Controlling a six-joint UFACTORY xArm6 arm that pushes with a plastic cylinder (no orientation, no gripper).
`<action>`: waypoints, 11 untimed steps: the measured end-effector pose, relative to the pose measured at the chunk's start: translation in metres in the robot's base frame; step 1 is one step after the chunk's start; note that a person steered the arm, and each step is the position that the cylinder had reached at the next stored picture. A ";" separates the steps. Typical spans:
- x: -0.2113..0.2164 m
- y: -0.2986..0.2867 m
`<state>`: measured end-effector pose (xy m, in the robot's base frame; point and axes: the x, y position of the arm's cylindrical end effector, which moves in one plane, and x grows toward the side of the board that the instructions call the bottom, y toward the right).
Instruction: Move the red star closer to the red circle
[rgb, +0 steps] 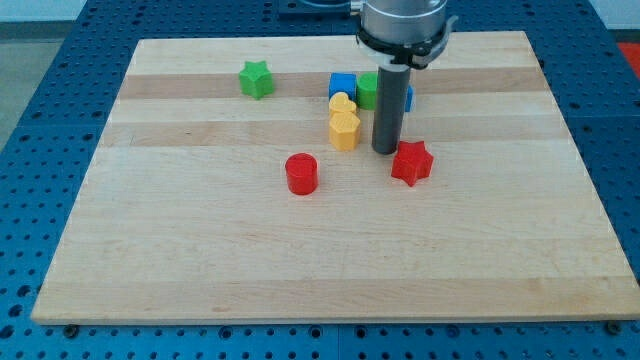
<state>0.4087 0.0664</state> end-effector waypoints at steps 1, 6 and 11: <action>-0.005 0.029; 0.042 0.016; 0.038 -0.055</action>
